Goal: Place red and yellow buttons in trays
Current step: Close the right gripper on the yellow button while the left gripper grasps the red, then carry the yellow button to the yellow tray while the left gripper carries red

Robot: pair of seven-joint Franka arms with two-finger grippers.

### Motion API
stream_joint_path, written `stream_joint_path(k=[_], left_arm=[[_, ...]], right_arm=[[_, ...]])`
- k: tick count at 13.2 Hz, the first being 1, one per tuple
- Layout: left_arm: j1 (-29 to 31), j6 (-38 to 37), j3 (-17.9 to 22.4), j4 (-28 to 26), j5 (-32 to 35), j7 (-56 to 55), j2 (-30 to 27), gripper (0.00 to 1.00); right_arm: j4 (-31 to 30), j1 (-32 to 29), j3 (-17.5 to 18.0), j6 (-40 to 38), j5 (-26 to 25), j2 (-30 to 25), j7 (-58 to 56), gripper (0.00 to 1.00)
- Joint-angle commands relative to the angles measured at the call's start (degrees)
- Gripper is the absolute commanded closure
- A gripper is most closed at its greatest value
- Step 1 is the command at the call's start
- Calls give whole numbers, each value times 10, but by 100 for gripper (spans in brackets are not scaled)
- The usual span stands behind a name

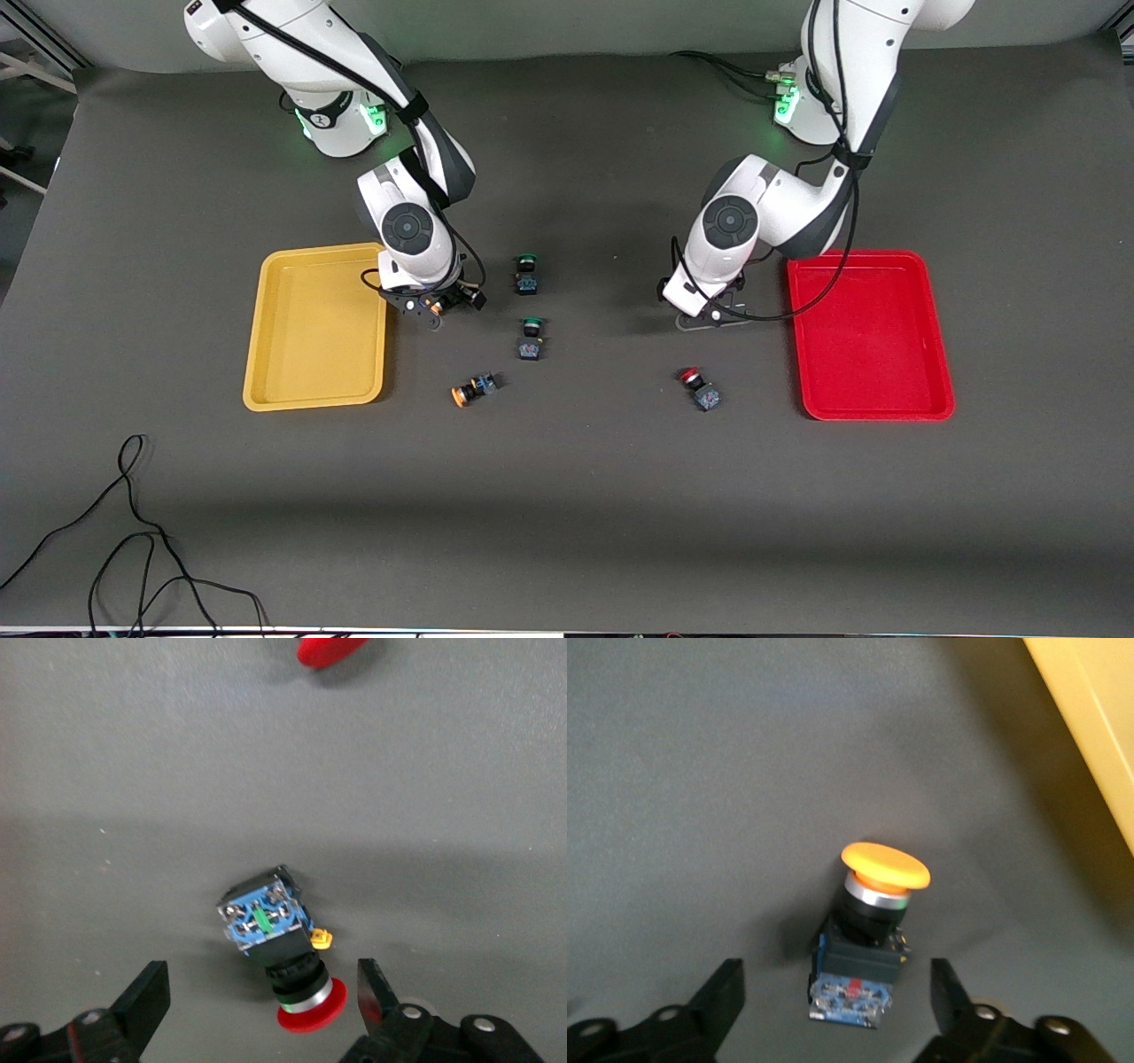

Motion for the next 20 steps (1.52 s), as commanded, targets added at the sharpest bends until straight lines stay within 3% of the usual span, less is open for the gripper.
stream_joint_path(k=[1, 2, 5, 6, 7, 8, 9, 10, 13, 16, 18, 20], left_arm=[[-20, 22, 7, -17, 7, -27, -3, 7], [-19, 38, 7, -18, 7, -27, 5, 8], [-18, 70, 7, -28, 7, -26, 24, 11], [-16, 70, 7, -27, 7, -24, 27, 17], [-16, 70, 7, -27, 7, -24, 28, 33], [-16, 70, 7, -26, 7, -19, 30, 56], [-13, 69, 8, -24, 7, -16, 29, 88], [-12, 61, 9, -21, 7, -15, 24, 100], [4, 17, 12, -4, 7, -17, -13, 100], [33, -167, 13, 70, 7, 24, -65, 100], [92, -265, 13, 100, 7, 112, -114, 100], [159, -306, 14, 92, 17, 226, -161, 100]], right_arm=[[-12, 2, -3, 30, 7, 5, 3, 22], [-12, 2, -3, 32, 6, 6, 2, 33], [-12, 2, -5, 27, 7, 2, 1, 91], [-11, -1, -8, 24, 6, -5, 0, 100], [-9, -5, -9, 12, 7, -20, -4, 100], [-2, -12, -13, -23, 7, -39, -8, 100], [9, -17, -22, -61, 7, -62, -15, 100], [18, -17, -42, -108, 6, -87, -37, 100], [7, -16, -134, -185, 6, -154, -150, 100], [-51, -13, -223, -170, 5, -181, -265, 100], [-83, -13, -285, -155, 5, -191, -346, 100], [-115, -14, -297, -112, 5, -184, -367, 100]])
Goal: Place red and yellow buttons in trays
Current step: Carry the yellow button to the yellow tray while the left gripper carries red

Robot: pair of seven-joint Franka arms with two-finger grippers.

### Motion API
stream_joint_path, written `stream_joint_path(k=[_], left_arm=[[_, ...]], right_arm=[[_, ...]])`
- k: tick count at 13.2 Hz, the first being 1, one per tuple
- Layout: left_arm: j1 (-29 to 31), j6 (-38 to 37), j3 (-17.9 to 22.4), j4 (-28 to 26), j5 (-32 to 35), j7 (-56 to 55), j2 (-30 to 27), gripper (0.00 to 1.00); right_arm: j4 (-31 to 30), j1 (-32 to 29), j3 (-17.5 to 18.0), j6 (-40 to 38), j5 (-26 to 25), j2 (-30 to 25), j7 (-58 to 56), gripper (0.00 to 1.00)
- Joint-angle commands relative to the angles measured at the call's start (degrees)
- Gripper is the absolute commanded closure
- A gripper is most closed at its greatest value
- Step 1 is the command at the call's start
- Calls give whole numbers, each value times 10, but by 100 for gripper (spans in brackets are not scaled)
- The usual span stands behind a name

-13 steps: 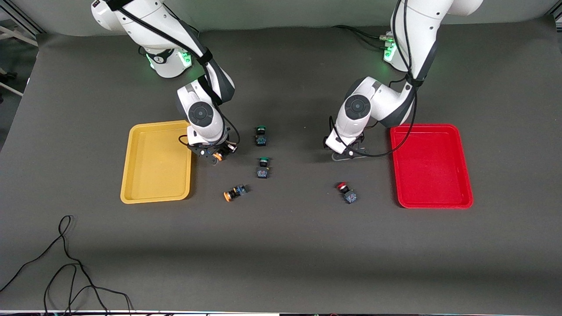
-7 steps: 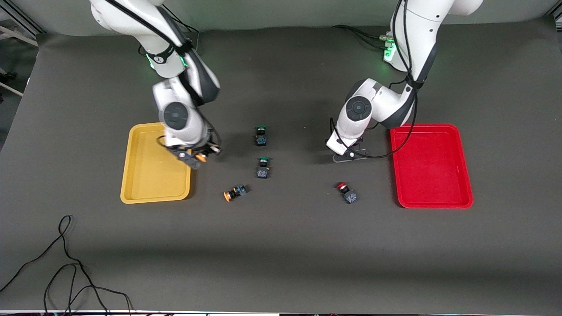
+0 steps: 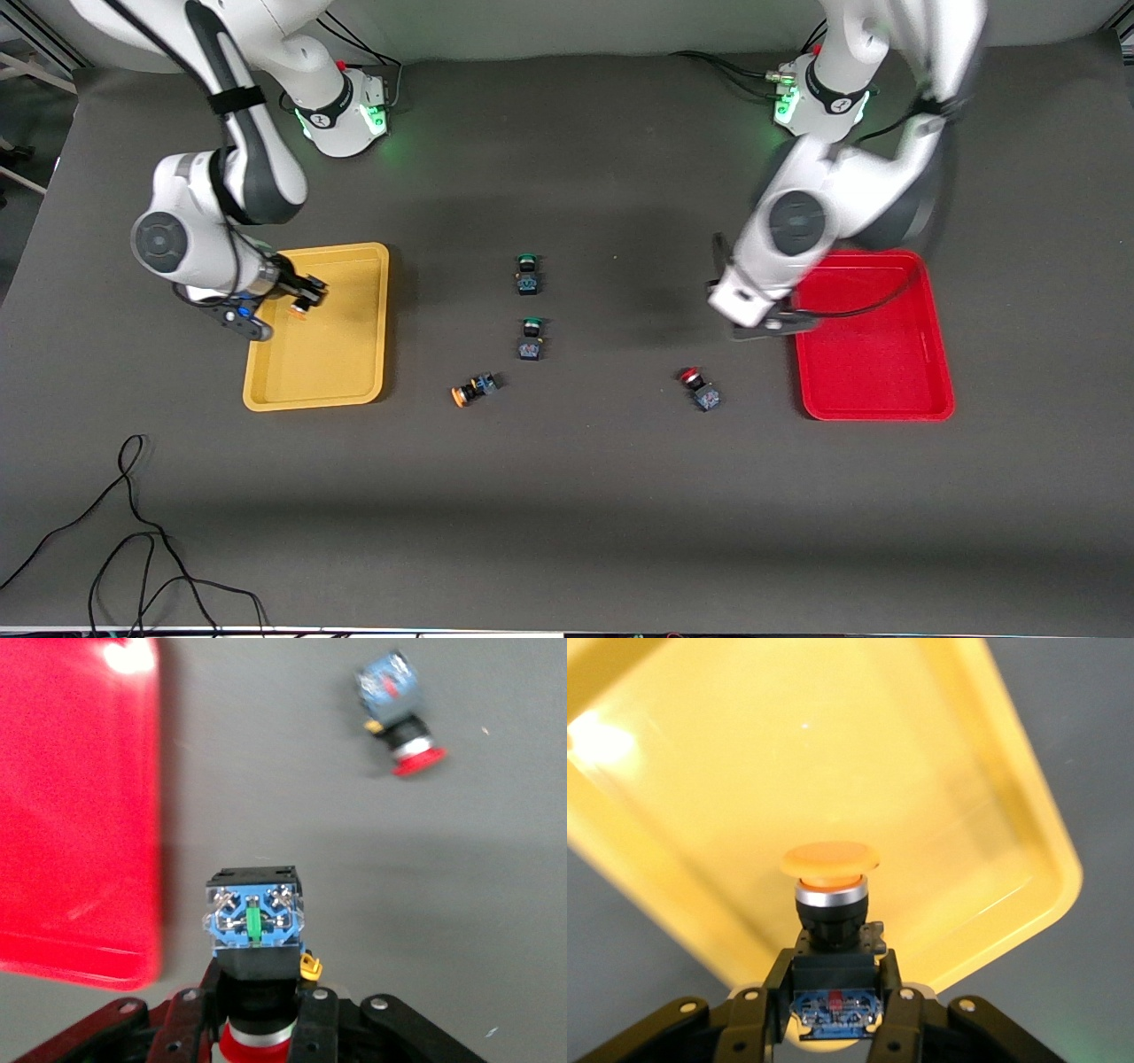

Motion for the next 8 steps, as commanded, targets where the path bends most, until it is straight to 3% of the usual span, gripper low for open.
stream_joint_path(k=[1, 3, 4, 6, 7, 8], left_arm=[[82, -36, -3, -36, 14, 123, -68, 100], [106, -20, -3, -76, 50, 141, -88, 100], [122, -3, -3, -94, 58, 142, -87, 100], [136, 73, -3, -158, 59, 143, -82, 100], [155, 116, -3, -191, 60, 146, -77, 100], [167, 162, -3, -219, 60, 177, -68, 100]], right_arm=[[-60, 7, -9, 73, 5, -8, -27, 98], [-78, 8, -9, 109, 7, 11, -26, 86], [-78, 8, -9, 109, 7, 14, -25, 69], [-78, 8, -9, 108, 7, 12, -26, 7], [-77, 8, -9, 107, 7, 9, -26, 0], [-76, 8, -9, 103, 7, 2, -25, 0]])
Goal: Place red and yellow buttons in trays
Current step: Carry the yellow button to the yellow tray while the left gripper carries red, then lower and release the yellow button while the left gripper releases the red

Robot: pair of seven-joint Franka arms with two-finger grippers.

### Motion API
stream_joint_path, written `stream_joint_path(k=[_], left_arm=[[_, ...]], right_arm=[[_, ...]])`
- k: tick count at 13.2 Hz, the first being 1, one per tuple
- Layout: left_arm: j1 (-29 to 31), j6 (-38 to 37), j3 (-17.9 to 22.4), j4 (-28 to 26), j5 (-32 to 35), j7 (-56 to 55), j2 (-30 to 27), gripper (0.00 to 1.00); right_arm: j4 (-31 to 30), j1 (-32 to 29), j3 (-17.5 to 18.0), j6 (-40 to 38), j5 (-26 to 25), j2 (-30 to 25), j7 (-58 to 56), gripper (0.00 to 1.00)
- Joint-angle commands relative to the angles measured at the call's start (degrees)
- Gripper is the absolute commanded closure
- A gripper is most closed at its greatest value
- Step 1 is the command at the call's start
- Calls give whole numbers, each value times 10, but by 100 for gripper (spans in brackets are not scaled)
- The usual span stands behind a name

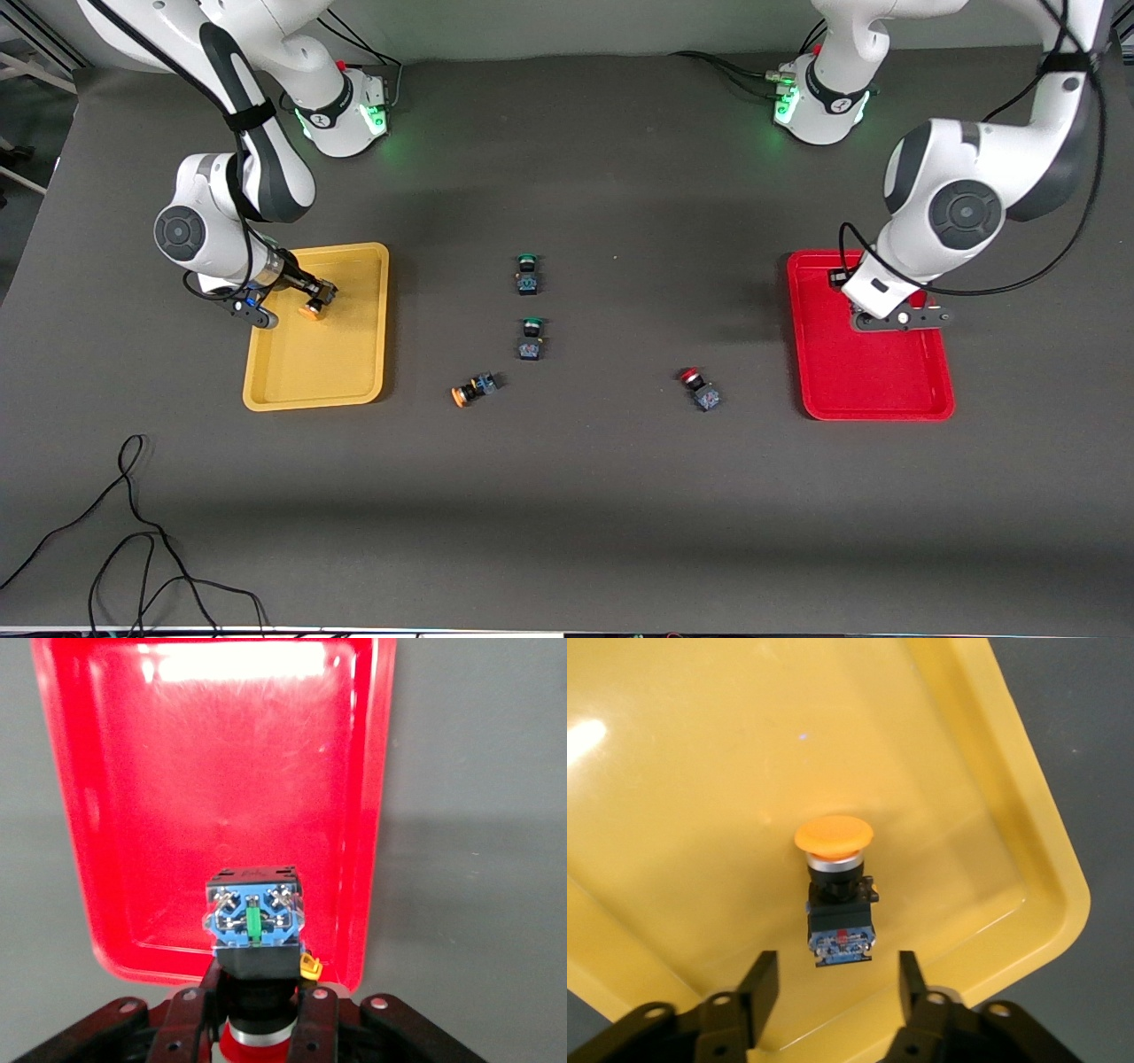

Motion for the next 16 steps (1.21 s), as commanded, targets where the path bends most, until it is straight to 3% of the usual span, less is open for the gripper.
stream_joint_path(k=[1, 5, 7, 8, 9, 10, 12, 14, 16], left_arm=[[55, 116, -7, -75, 9, 59, 18, 100], [66, 227, -9, -132, 8, 53, 56, 100], [64, 240, -10, -133, 7, 54, 73, 100], [65, 245, -11, -130, 7, 54, 82, 29], [66, 240, -11, -125, 7, 56, 80, 0], [66, 231, -11, -113, 7, 58, 72, 0], [60, 136, -16, -62, 4, 54, 46, 0], [40, -11, -32, 47, -17, 55, 48, 0], [9, -96, -38, 165, -72, 15, 84, 0]], right_arm=[[5, 3, -2, 0, 7, -18, -6, 0], [68, 50, 4, -38, 7, -26, 28, 0], [114, 61, 5, -57, 7, -21, 37, 0], [146, 63, 7, -69, 8, -12, 37, 0], [189, 78, 12, -82, 21, 12, 37, 0], [239, 98, 12, -102, 49, 39, 37, 0], [324, 104, 15, -134, 116, 101, 38, 0], [363, 118, 15, -135, 161, 144, 37, 0], [385, 138, 14, -133, 167, 169, 57, 0]])
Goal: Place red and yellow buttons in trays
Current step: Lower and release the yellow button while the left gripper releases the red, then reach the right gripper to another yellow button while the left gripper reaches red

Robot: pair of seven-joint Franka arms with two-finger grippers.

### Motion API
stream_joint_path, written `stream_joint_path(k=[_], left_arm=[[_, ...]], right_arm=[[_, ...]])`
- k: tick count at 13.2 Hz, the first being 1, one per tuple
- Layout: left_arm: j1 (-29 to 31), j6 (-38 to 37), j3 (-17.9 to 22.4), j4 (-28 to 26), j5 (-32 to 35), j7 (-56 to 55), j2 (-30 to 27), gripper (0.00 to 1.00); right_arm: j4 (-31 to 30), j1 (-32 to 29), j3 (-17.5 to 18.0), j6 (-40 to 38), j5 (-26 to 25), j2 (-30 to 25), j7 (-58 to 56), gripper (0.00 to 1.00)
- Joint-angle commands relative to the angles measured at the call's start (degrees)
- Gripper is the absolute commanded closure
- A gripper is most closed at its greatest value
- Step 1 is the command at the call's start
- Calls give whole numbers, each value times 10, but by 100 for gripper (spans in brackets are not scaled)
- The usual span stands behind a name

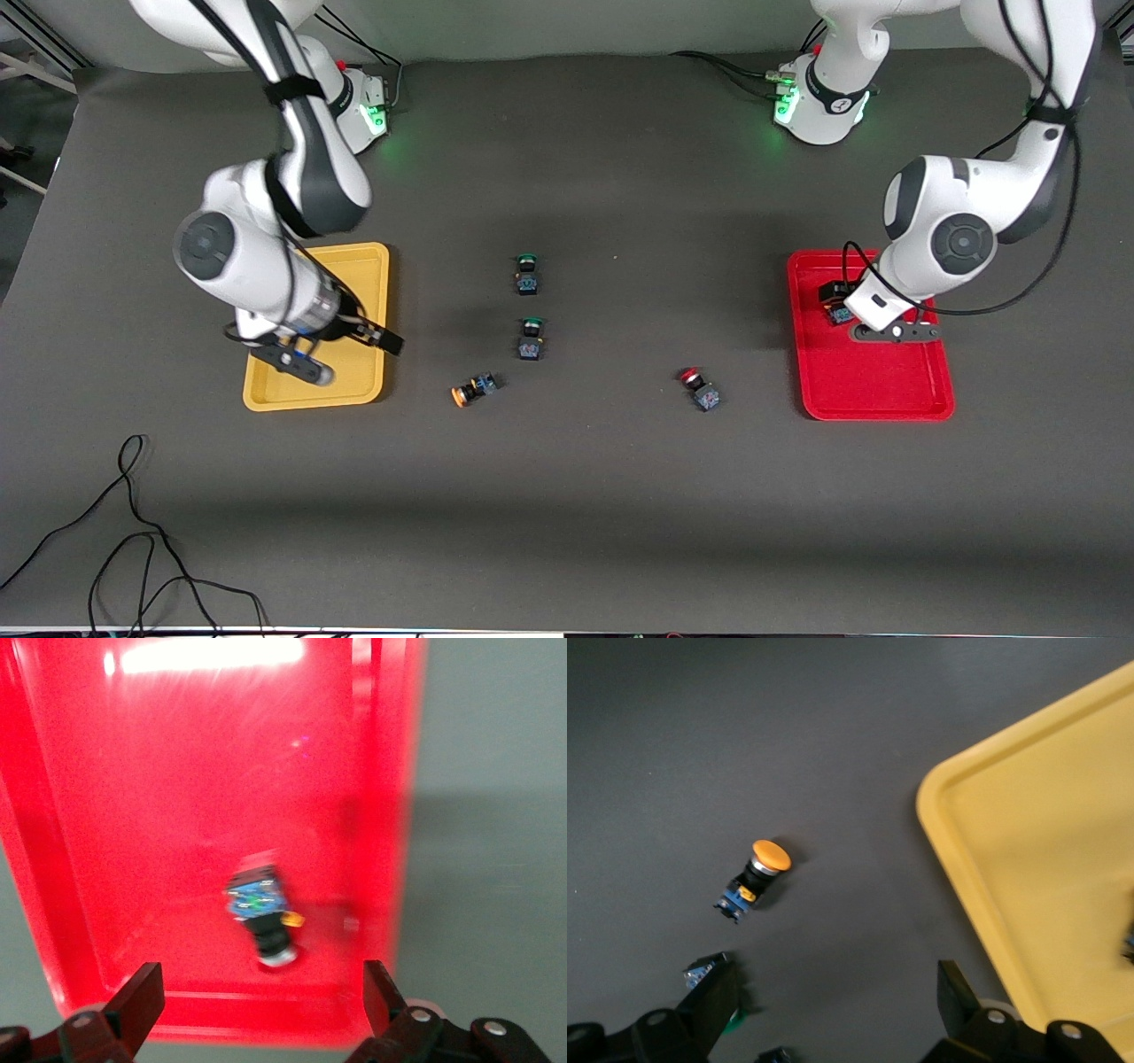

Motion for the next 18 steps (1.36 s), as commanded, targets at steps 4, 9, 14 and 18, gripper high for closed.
stream_joint_path(k=[4, 9, 14, 18], left_arm=[[-93, -102, -3, 273, -42, -203, 157, 0], [-138, 6, -13, 321, -28, -308, 257, 0], [-158, 78, -13, 313, -26, -316, 307, 0], [-165, 128, -13, 304, -26, -321, 342, 3]], right_arm=[[79, 24, -5, -9, 17, 79, 45, 0], [83, 25, 9, 37, 19, 116, 71, 0], [80, 33, 12, 74, 95, 163, 71, 0], [83, 44, 14, 110, 138, 186, 71, 0]])
